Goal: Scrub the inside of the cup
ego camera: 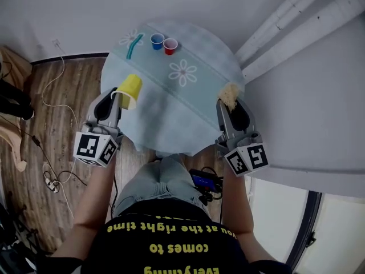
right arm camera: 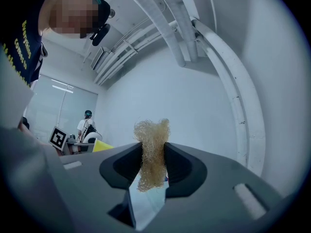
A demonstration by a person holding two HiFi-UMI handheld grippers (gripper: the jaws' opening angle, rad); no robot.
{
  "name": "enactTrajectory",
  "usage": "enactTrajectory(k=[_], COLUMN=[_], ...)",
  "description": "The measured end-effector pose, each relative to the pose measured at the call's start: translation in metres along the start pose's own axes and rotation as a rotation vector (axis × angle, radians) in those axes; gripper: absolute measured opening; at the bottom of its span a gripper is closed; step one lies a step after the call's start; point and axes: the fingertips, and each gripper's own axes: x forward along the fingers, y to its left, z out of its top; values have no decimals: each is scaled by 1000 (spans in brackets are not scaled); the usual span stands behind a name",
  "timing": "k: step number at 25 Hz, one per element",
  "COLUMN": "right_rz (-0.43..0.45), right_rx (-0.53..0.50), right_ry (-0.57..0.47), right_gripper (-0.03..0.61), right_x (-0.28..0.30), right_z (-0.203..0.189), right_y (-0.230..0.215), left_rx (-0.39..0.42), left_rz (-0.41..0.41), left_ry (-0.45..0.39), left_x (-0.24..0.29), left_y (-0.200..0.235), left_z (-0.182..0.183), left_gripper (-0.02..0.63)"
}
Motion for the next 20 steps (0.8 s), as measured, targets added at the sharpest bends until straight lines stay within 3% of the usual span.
enactTrajectory(k=[7, 13, 20], right_rz=[35, 79, 140], right_rx=[-4, 6, 7], right_ry=[-6, 7, 14], right_gripper=[138, 138, 138], right_x=[12, 55, 76], right_z=[7, 2, 4], right_y=[-3, -56, -76], left_rx=[4, -3, 6], left_rz=[14, 50, 74], left_ry=[-21, -17, -26], left_x=[8, 67, 90], left_y=[-4, -2, -13], left_z=[10, 2, 7], left_gripper=[18, 18, 18])
